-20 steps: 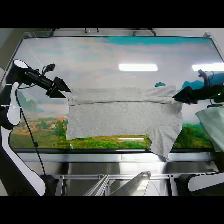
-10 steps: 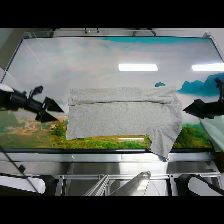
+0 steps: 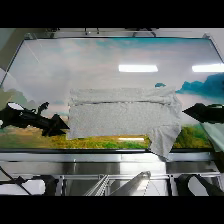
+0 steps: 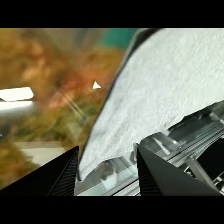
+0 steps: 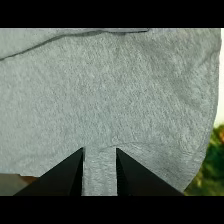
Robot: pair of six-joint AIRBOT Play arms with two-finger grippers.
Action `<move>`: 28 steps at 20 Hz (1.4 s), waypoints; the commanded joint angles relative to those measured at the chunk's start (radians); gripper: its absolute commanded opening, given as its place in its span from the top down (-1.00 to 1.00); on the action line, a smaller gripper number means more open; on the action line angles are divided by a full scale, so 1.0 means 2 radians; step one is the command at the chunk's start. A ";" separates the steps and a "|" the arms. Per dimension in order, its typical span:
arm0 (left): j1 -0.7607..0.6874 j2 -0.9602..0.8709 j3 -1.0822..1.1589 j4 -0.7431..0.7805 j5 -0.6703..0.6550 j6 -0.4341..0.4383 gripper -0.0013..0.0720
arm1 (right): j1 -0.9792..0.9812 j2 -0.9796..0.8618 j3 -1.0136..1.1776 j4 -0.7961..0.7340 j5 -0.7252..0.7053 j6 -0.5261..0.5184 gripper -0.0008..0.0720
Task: Fold the shirts.
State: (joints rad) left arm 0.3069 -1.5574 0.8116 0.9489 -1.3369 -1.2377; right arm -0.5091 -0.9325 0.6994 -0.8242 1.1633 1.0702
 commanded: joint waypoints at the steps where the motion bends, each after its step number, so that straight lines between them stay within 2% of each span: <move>1: -0.059 -0.009 0.000 0.012 0.047 -0.005 -0.25 | 0.000 0.033 -0.002 0.009 0.004 0.003 0.34; 2: -0.074 -0.018 0.002 0.012 0.040 -0.004 -0.12 | -0.001 0.038 -0.002 0.009 0.008 0.004 0.27; 3: -0.084 -0.024 0.010 0.012 0.032 -0.004 -0.14 | -0.004 0.040 -0.002 0.006 0.014 0.020 -0.06; 4: -0.091 -0.032 0.023 0.012 0.021 -0.004 -0.13 | -0.010 0.039 -0.002 -0.001 0.025 0.045 -0.15; 5: -0.094 -0.037 0.034 0.012 0.012 -0.004 -0.07 | -0.018 0.036 -0.002 -0.022 0.036 0.078 -0.15; 6: -0.095 -0.039 0.046 0.013 0.004 -0.002 0.56 | -0.029 0.034 -0.003 -0.050 0.048 0.106 -0.15; 7: -0.095 -0.039 0.055 0.013 -0.001 0.003 0.94 | -0.041 0.031 -0.003 -0.078 0.065 0.130 -0.15; 10: -0.095 -0.031 0.076 0.013 0.001 0.004 0.92 | -0.072 0.031 -0.031 -0.102 0.091 0.163 -0.16; 12: -0.095 -0.031 0.094 0.013 0.000 0.004 0.91 | -0.075 0.029 -0.073 -0.102 0.076 0.179 -0.31; 16: -0.092 -0.031 0.116 0.015 -0.019 0.015 0.91 | -0.075 0.010 -0.179 -0.079 0.018 0.180 -0.31; 20: -0.074 -0.031 0.126 0.014 -0.027 0.017 0.91 | -0.075 -0.020 -0.222 -0.009 -0.039 0.117 -0.29; 25: -0.051 -0.032 0.126 0.014 -0.043 0.017 0.91 | -0.074 -0.068 -0.223 0.105 -0.082 0.005 -0.26; 26: -0.047 -0.032 0.126 0.014 -0.044 0.017 0.91 | -0.075 -0.076 -0.223 0.121 -0.082 -0.013 0.00; 27: -0.043 -0.032 0.126 0.014 -0.046 0.017 0.91 | -0.075 -0.082 -0.223 0.126 -0.082 -0.016 0.11; 28: -0.040 -0.032 0.126 0.014 -0.048 0.017 0.91 | -0.075 -0.085 -0.223 0.126 -0.077 -0.018 0.11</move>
State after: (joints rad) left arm 0.2058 -1.6207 1.0618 0.9768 -1.4166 -1.2034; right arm -0.6575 -1.0664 0.2584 -0.6506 1.0332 1.1198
